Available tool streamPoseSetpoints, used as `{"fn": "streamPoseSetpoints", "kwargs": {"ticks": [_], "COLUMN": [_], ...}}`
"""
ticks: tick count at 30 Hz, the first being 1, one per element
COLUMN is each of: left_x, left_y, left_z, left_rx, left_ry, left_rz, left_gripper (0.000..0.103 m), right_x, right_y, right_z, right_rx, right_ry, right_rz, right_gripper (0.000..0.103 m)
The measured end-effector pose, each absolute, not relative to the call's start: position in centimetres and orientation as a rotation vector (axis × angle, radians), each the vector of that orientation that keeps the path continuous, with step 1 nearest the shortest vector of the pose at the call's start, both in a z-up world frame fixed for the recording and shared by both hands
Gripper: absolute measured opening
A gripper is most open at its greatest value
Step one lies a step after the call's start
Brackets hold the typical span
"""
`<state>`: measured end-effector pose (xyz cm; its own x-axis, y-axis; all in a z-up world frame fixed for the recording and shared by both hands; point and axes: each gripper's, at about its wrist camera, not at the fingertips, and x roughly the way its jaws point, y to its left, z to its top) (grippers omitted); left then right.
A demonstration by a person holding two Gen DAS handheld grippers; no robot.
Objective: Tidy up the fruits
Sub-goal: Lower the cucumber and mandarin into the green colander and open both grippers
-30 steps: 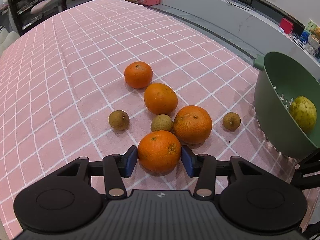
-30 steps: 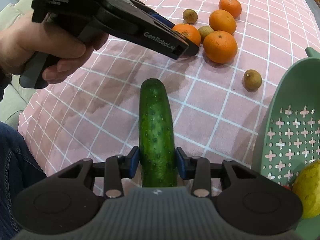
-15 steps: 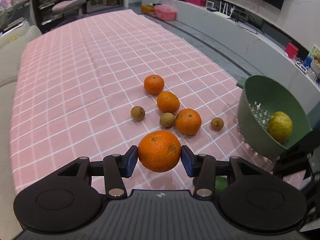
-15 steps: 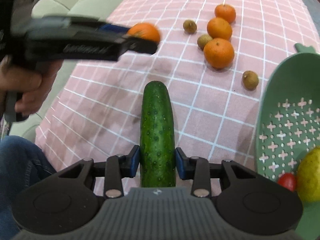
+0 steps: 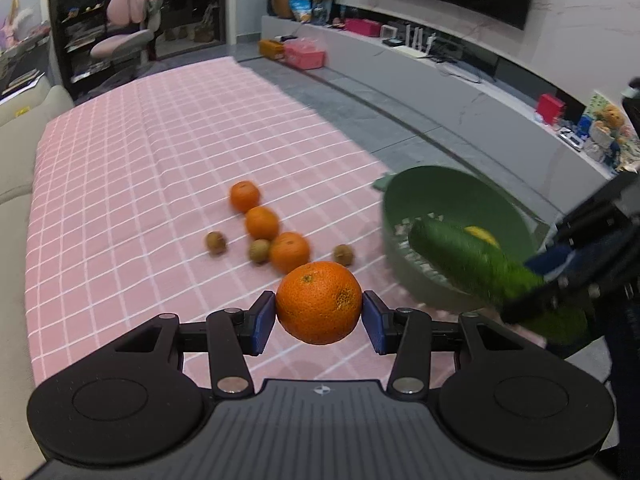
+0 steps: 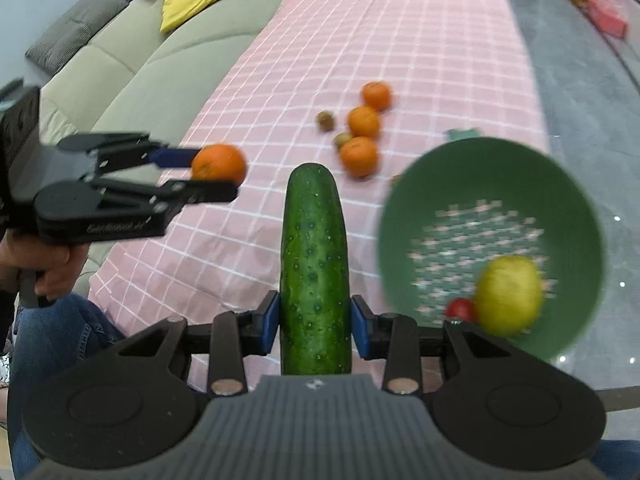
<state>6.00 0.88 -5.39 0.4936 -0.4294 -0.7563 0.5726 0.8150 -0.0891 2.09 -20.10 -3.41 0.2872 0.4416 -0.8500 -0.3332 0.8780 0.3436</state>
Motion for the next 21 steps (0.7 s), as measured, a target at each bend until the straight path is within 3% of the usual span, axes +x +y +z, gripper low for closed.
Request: {"fn": "streamPoseSetpoints", "kwargs": {"ticks": [10,21], "left_x": [5.2,6.5], "left_y": [-5.1,-11.6], "left_z": [-4.4,-6.1], "left_rx": [0.243,0.379], "left_ry": [0.837,0.857], "left_rz": [-0.687,-0.738], "left_gripper": [0.053,0.053], "right_x": [2.8,7.9], "right_y": [-27.7,-30.1], "right_z": [-1.0,-1.8], "right_rx": [0.109,0.001], "right_ry": [1.105,1.062], "right_rz": [0.408,0.486], "right_gripper": [0.034,0.034]}}
